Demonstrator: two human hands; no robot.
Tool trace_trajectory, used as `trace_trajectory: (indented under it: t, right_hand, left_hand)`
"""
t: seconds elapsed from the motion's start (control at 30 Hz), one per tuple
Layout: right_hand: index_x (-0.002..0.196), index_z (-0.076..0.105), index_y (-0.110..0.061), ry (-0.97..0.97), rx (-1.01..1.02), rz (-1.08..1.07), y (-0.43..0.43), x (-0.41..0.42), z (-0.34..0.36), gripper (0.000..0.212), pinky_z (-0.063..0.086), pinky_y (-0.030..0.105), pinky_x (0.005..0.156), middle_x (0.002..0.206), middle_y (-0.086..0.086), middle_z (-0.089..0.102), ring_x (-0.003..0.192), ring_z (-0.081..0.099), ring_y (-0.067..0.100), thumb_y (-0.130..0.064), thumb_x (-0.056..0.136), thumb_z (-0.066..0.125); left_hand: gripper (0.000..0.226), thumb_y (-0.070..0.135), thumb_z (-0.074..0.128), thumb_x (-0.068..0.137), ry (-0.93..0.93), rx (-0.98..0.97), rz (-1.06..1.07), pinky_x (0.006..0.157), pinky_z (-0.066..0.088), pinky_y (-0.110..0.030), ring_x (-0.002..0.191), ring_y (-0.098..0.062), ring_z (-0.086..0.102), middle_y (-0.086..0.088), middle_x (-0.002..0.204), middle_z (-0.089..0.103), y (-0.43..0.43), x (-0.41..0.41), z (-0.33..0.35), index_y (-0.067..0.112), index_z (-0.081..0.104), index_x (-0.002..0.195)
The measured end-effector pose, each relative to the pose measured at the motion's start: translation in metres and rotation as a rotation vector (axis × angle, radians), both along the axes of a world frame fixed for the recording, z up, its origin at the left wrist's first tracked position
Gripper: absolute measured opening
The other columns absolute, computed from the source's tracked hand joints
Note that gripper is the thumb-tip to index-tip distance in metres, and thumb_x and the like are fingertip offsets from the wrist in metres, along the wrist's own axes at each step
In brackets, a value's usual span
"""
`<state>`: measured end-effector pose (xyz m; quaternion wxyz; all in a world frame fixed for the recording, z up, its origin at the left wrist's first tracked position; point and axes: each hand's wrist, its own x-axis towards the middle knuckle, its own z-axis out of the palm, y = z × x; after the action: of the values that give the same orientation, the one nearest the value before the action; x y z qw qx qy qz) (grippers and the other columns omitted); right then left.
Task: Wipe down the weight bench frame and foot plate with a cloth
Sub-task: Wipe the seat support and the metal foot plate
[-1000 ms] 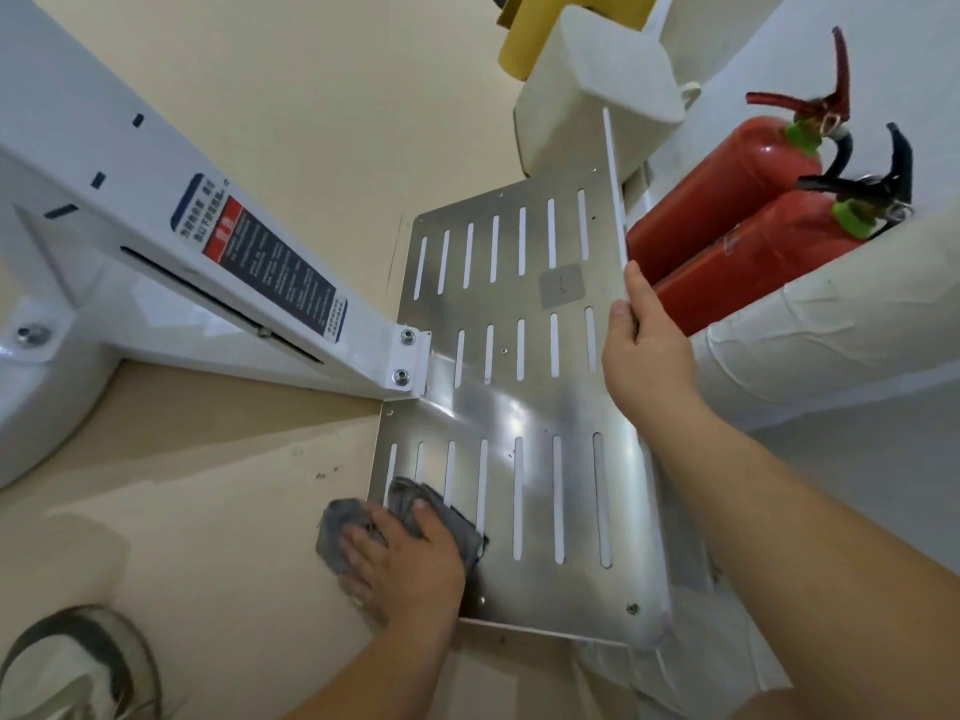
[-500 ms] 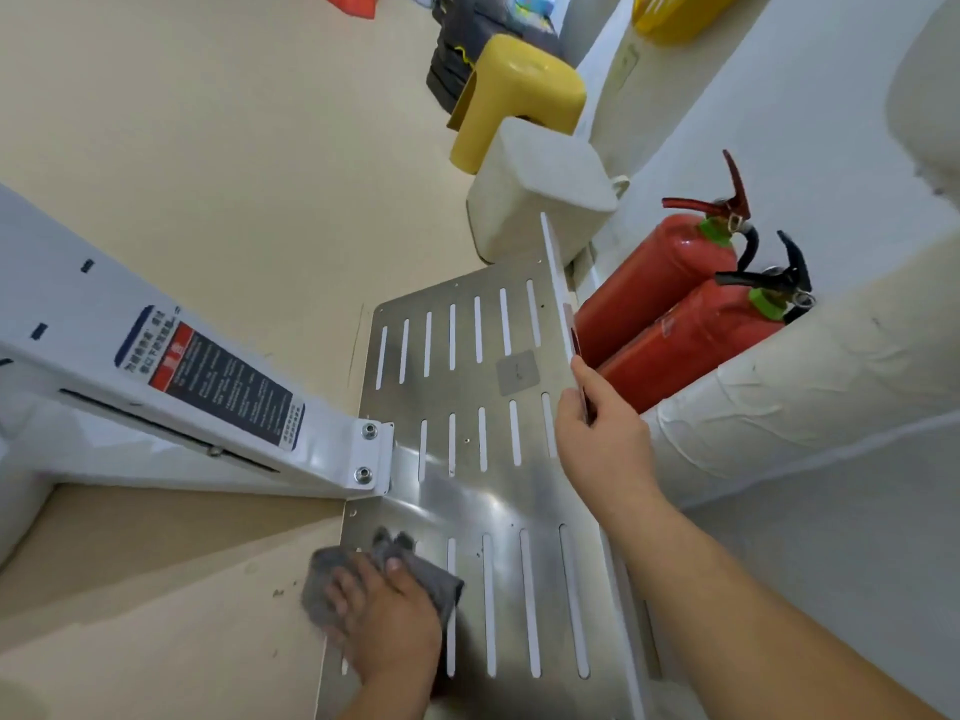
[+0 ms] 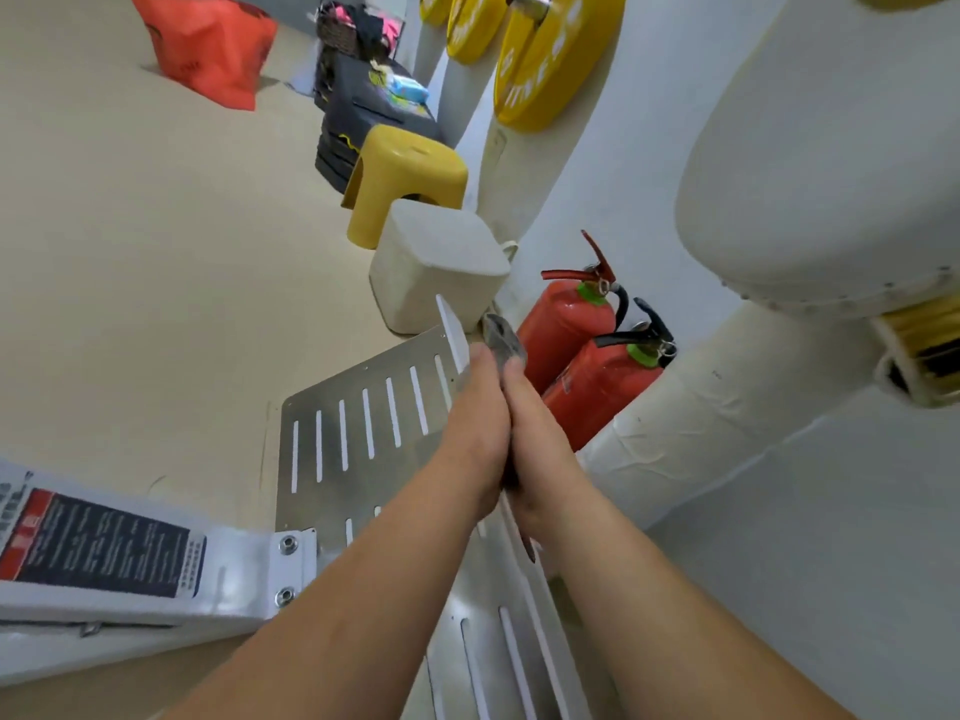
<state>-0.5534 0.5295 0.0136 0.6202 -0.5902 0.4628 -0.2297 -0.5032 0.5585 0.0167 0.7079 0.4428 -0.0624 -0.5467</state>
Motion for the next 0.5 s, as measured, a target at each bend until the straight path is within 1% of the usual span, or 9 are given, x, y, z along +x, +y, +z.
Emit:
trace_trajectory:
  t: [0.03,0.07,0.1,0.17,0.23,0.3,0.37,0.43,0.5]
  right_hand:
    - [0.139,0.057,-0.025,-0.013,-0.017,-0.064,-0.006,-0.002,0.002,0.056,0.046,0.049,0.104,0.118,-0.009,0.066,0.104,0.063,0.013,-0.059,0.095,0.056]
    - [0.134,0.06,-0.024,-0.022,-0.061,-0.144,-0.014,-0.004,0.002,0.046,0.051,0.051,0.1,0.113,-0.005,0.069,0.102,0.066,0.017,-0.052,0.097,0.056]
    - [0.126,0.065,-0.025,-0.048,-0.112,-0.226,-0.021,-0.006,0.005,0.034,0.054,0.051,0.096,0.111,-0.001,0.072,0.103,0.069,0.023,-0.043,0.099,0.054]
    - [0.116,0.068,-0.026,0.031,-0.315,-0.388,-0.032,-0.012,0.01,0.025,0.053,0.04,0.095,0.107,-0.003,0.072,0.108,0.068,0.022,-0.03,0.103,0.046]
    - [0.119,0.062,-0.03,0.247,-0.596,-0.446,-0.035,-0.018,0.012,0.025,0.045,0.031,0.092,0.113,-0.008,0.066,0.113,0.061,0.017,-0.027,0.107,0.04]
    - [0.122,0.058,-0.035,0.362,-0.635,-0.272,-0.034,-0.02,-0.001,0.024,0.045,0.035,0.098,0.127,-0.009,0.062,0.12,0.056,0.013,-0.035,0.107,0.039]
    - [0.133,0.058,-0.031,0.37,-0.445,-0.026,-0.031,-0.008,-0.025,0.042,0.042,0.042,0.112,0.137,-0.005,0.061,0.131,0.053,0.014,-0.052,0.102,0.038]
    - [0.153,0.041,-0.033,0.394,-0.38,0.15,-0.029,0.008,-0.052,0.07,0.027,0.043,0.124,0.156,-0.004,0.046,0.147,0.037,0.01,-0.067,0.094,0.029]
    - [0.162,0.024,-0.029,0.424,-0.426,0.198,-0.036,0.023,-0.064,0.076,0.015,0.041,0.128,0.167,-0.004,0.028,0.154,0.02,0.007,-0.064,0.095,0.021]
  left_hand:
    - [0.056,0.069,0.038,0.097,0.056,-0.036,-0.062,0.114,0.042,-0.043,0.118,-0.016,0.063,0.006,0.122,0.072,-0.002,-0.001,0.006,0.031,0.07,0.124]
    - [0.049,0.06,0.039,0.102,0.001,-0.076,-0.096,0.113,0.043,-0.042,0.116,-0.016,0.064,0.004,0.119,0.073,-0.004,0.001,0.012,0.028,0.072,0.121]
    - [0.042,0.05,0.041,0.105,-0.17,-0.089,-0.106,0.11,0.047,-0.041,0.114,-0.017,0.065,0.002,0.116,0.074,-0.007,0.004,0.016,0.026,0.073,0.116]
    - [0.031,0.037,0.045,0.105,-0.587,0.013,0.046,0.101,0.05,-0.036,0.113,-0.017,0.065,0.004,0.115,0.073,-0.014,0.016,0.013,0.026,0.073,0.114]
    - [0.034,0.03,0.045,0.104,-0.796,0.146,0.196,0.105,0.045,-0.034,0.124,-0.016,0.058,0.006,0.133,0.065,-0.023,0.035,-0.002,0.027,0.065,0.132]
    - [0.039,0.029,0.04,0.106,-0.796,0.225,0.198,0.11,0.042,-0.038,0.133,-0.02,0.052,0.001,0.143,0.058,-0.028,0.051,-0.026,0.023,0.057,0.14]
    - [0.036,0.03,0.035,0.106,-0.823,0.231,0.102,0.103,0.046,-0.041,0.124,-0.027,0.058,-0.006,0.133,0.063,-0.03,0.061,-0.057,0.021,0.062,0.128]
    - [0.034,0.033,0.033,0.104,-0.83,0.195,0.035,0.099,0.049,-0.043,0.113,-0.025,0.062,-0.004,0.118,0.066,-0.029,0.066,-0.088,0.023,0.063,0.115]
    - [0.035,0.035,0.033,0.108,-0.865,0.179,-0.043,0.103,0.047,-0.043,0.12,-0.023,0.059,-0.002,0.127,0.062,-0.024,0.068,-0.114,0.024,0.06,0.126]
